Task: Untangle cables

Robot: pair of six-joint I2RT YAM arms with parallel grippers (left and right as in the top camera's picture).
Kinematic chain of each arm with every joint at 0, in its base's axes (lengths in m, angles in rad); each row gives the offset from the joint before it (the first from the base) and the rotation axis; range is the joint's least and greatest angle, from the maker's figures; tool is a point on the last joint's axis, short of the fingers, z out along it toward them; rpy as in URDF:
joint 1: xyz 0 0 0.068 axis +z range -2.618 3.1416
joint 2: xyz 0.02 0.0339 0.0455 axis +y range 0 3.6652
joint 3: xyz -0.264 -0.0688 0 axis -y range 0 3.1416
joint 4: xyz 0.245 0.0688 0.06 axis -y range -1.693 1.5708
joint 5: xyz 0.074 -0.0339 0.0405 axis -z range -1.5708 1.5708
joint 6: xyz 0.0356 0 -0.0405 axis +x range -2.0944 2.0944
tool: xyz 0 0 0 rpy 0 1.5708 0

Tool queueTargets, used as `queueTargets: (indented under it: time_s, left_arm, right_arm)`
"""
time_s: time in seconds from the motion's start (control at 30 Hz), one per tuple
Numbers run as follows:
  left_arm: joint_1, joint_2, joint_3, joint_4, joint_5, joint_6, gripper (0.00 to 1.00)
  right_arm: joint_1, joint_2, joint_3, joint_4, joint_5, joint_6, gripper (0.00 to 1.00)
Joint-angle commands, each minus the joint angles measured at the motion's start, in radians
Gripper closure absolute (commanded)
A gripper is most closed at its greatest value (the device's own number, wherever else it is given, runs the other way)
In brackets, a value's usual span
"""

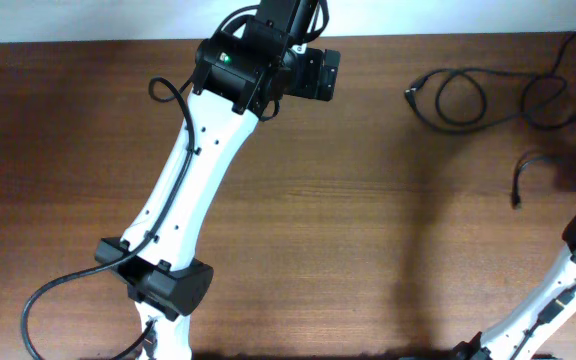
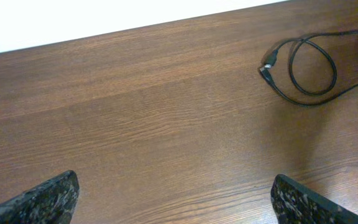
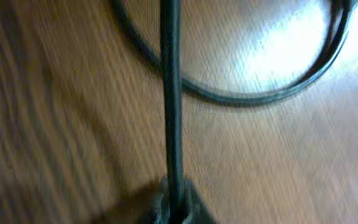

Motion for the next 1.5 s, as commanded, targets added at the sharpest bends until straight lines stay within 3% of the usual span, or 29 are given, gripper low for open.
queueTargets:
  time_s: [0.0,0.07,0.13,0.17,0.33,0.57,0.73,0.87,0.97,1.1,1.33,1.47]
  left_arm:
    - [0.006,0.009,-0.024,0.002,0.007,0.016,0.01]
    - [0.006,0.009,-0.032,0.006,0.007,0.016,0.01]
    - [0.006,0.009,-0.032,0.010,0.007,0.016,0.01]
    - [0.006,0.009,-0.032,0.011,0.008,0.016,0.01]
    - [0.006,0.009,-0.032,0.014,0.008,0.016,0.01]
    - [0.006,0.009,-0.032,0.014,0.007,0.016,0.01]
    - [0.006,0.009,-0.032,0.019,0.008,0.016,0.01]
    - [0.006,0.009,-0.032,0.037,0.007,0.016,0.01]
    - [0.006,0.009,-0.032,0.058,0.007,0.016,0.01]
    - [0.006,0.009,-0.032,0.117,0.007,0.016,0.01]
    - [0.006,0.009,-0.031,0.168,0.008,0.016,0.01]
    - [0.006,0.009,-0.031,0.144,0.008,0.016,0.01]
  right_arm:
    - [0.006,0.045,-0.006,-0.016,-0.026,-0.006,0.96]
    - [0.005,0.039,0.008,-0.031,-0.026,-0.007,0.96]
    - [0.006,0.025,0.030,-0.046,-0.043,-0.049,0.23]
    - [0.005,0.012,0.052,-0.047,-0.075,-0.101,0.04]
    - [0.006,-0.033,0.220,-0.158,-0.138,-0.179,0.02]
    - [0.036,-0.083,0.642,-0.435,-0.249,-0.236,0.02]
    - [0.156,-0.084,0.880,-0.528,-0.397,-0.554,0.10]
    - [0.323,-0.085,1.045,-0.513,-0.476,-0.921,0.11]
    - [0.428,-0.085,1.157,-0.526,-0.686,-1.147,0.11]
    - [0.546,-0.172,1.163,-0.532,-0.798,-1.291,0.11]
    - [0.619,-0.423,1.162,-0.480,-0.834,-1.341,0.11]
    - [0.607,-0.583,1.162,-0.269,-0.839,-1.264,0.10]
